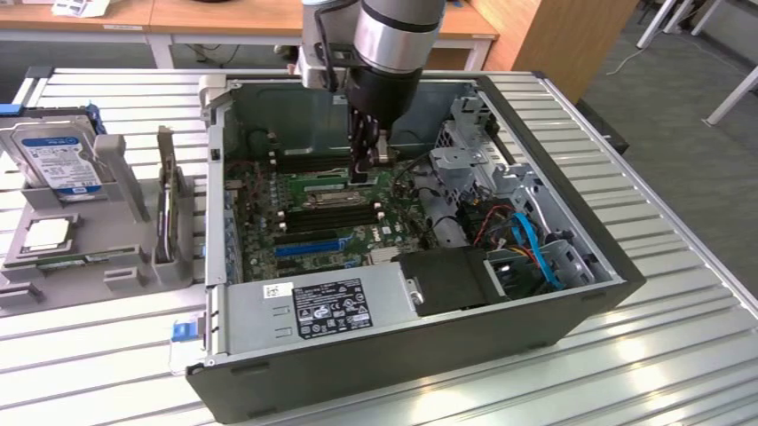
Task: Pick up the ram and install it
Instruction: 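Insert the ram into the slot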
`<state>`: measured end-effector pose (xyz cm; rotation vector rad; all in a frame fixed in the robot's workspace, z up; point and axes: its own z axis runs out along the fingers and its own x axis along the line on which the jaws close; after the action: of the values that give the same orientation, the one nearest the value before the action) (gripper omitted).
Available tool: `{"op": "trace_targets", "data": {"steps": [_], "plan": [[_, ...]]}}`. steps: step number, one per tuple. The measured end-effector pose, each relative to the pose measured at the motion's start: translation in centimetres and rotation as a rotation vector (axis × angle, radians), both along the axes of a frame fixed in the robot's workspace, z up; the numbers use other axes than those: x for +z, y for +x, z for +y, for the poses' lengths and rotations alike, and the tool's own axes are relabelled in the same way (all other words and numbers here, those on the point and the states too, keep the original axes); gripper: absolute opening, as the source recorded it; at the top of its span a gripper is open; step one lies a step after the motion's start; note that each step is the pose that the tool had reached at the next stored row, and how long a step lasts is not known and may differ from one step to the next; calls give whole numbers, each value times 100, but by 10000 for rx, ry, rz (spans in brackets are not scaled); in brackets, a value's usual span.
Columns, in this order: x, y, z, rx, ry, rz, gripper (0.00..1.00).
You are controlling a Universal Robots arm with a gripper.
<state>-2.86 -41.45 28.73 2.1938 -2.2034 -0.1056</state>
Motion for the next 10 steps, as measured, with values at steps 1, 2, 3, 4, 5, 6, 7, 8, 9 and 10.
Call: {"op": "trace_targets", "data": {"steps": [1, 2, 3, 4, 5, 6, 7, 8, 9, 10], "plan": [[-13, 0, 0, 0, -1, 0, 11], [-26, 0, 0, 0, -1, 1, 11], [-39, 0, 0, 0, -1, 0, 11], [-52, 0, 0, 0, 0, 0, 11], [-64, 0, 0, 0, 0, 0, 11], [-76, 0, 0, 0, 1, 0, 11], [-87, 0, 0, 0, 0, 0, 11], [-98, 0, 0, 0, 0, 0, 11], [-109, 0, 0, 0, -1, 1, 11], [-120, 0, 0, 0, 0, 0, 11]]}}
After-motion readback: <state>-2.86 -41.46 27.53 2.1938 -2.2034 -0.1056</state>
